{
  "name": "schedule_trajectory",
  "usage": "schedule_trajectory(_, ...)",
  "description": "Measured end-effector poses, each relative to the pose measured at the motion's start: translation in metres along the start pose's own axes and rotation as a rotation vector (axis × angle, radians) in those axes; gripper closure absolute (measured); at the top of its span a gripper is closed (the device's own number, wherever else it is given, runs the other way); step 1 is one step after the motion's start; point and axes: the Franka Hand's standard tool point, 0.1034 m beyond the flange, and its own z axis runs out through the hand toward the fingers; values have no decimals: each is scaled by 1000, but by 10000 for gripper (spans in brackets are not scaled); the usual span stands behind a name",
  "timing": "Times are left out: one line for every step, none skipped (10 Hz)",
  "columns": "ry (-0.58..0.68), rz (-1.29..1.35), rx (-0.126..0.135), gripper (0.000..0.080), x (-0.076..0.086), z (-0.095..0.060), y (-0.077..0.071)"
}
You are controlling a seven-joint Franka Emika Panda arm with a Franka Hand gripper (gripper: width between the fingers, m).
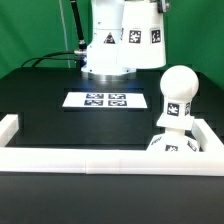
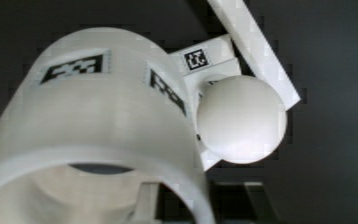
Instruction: Assemble lamp
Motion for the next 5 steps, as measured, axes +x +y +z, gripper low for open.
schedule_trajectory(2, 1, 6, 754, 1, -5, -8)
schedule_trajectory(13, 1, 16, 754, 4, -9, -21)
schedule_trajectory(26, 10, 26, 754, 9, -13, -35)
schedule_trajectory(37, 9, 34, 754, 12, -15, -49)
schedule_trajectory(44, 3, 39, 754, 13, -16, -60)
